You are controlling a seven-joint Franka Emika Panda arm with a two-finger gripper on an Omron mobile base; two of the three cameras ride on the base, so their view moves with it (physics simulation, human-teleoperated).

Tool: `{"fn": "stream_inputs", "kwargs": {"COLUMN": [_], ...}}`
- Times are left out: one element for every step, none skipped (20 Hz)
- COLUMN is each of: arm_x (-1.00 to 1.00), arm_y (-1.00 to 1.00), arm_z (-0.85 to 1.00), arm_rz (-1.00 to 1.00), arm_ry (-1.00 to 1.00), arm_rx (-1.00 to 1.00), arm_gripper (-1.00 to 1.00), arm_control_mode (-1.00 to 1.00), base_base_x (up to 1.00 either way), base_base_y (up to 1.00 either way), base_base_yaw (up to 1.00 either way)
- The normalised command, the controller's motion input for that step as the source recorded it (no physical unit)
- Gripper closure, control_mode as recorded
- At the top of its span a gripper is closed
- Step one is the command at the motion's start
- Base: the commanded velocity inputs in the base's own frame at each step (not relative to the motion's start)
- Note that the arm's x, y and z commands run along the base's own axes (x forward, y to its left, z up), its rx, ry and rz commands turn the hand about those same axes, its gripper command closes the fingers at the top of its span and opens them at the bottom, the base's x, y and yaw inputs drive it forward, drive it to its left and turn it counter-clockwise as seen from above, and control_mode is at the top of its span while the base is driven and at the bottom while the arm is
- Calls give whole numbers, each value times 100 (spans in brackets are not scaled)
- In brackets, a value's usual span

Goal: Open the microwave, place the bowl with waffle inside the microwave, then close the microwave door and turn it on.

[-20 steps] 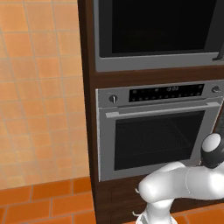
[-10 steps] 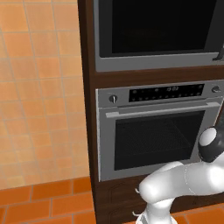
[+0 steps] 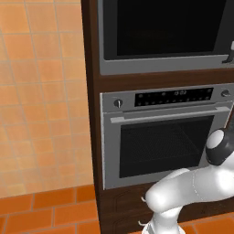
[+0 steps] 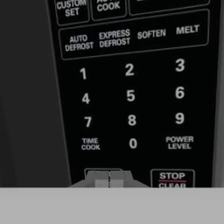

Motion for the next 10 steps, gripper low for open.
{"fn": "stream_inputs", "kwargs": {"arm_x": [61,50,34,19,9,6,1,0,0,0], "arm_y": [0,0,0,0,0,0,0,0,0,0], "arm_z": [-27,-24,-19,-13,-6,-6,-3,0,0,0], "arm_rz": [0,0,0,0,0,0,0,0,0,0], "arm_ry": [-7,-7,-8,-7,-5,-6,-5,-4,-2,0], "arm_rx": [-4,-1,0,0,0,0,0,0,0,0], "arm_gripper": [100,100,100,100,100,100,100,100,100,100], "arm_control_mode": [-100,-100,-100,-100,-100,-100,-100,-100,-100,-100], "base_base_x": [0,0,0,0,0,0,0,0,0,0], "base_base_y": [0,0,0,0,0,0,0,0,0,0], "base_base_yaw": [0,0,0,0,0,0,0,0,0,0]}}
